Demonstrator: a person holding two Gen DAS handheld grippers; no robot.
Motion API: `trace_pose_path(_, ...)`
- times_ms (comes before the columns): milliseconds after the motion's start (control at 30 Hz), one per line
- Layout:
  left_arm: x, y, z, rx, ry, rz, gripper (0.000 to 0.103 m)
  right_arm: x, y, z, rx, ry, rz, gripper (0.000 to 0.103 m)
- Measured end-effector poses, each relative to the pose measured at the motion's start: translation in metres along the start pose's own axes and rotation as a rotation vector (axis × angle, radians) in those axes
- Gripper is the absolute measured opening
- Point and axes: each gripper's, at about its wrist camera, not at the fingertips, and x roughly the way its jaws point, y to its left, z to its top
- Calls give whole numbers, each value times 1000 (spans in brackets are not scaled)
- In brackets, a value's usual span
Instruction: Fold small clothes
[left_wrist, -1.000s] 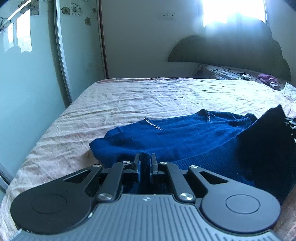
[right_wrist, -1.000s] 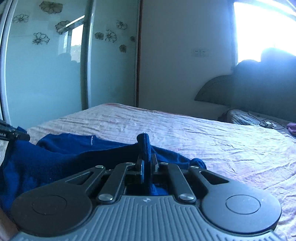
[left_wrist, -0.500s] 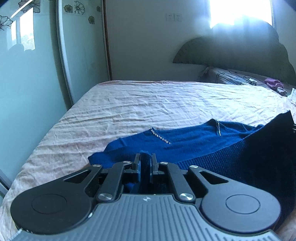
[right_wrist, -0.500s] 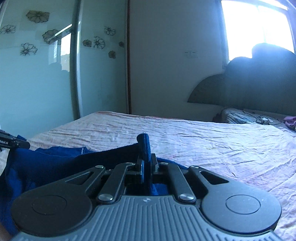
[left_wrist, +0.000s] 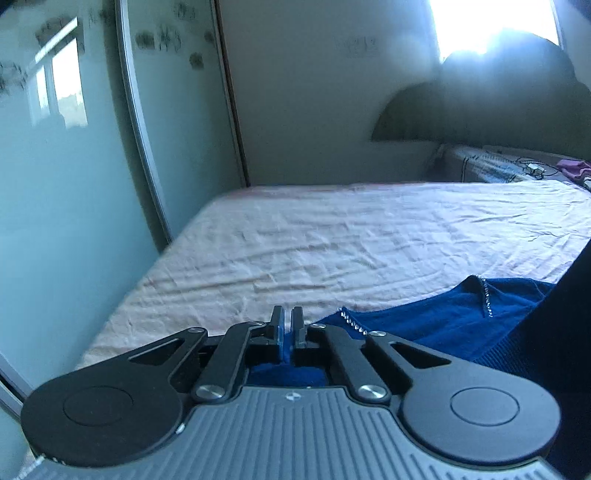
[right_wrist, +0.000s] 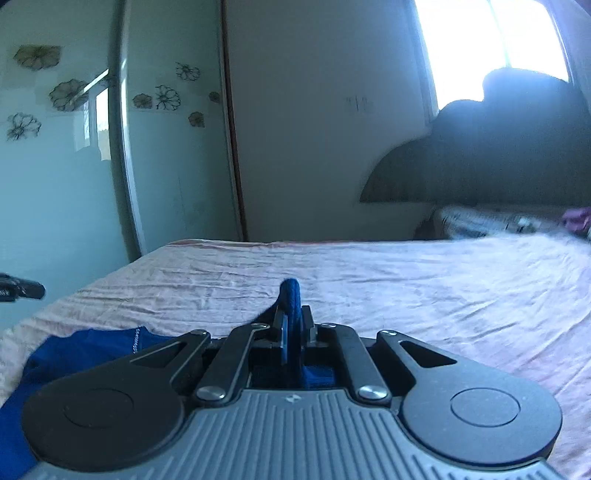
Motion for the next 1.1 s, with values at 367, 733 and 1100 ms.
trace_pose_path(367,30,22,-33,-26,184,-273,60,21,-5,-17,-39,68,4,6)
trace_pose_path(733,43,-8,-55,72,229,-291,7,24,-11,-22,-13,86,8,6)
trace_pose_path(1100,4,-3,-28,54,92,-238,7,9,-12,-6,-16,11,-6,6)
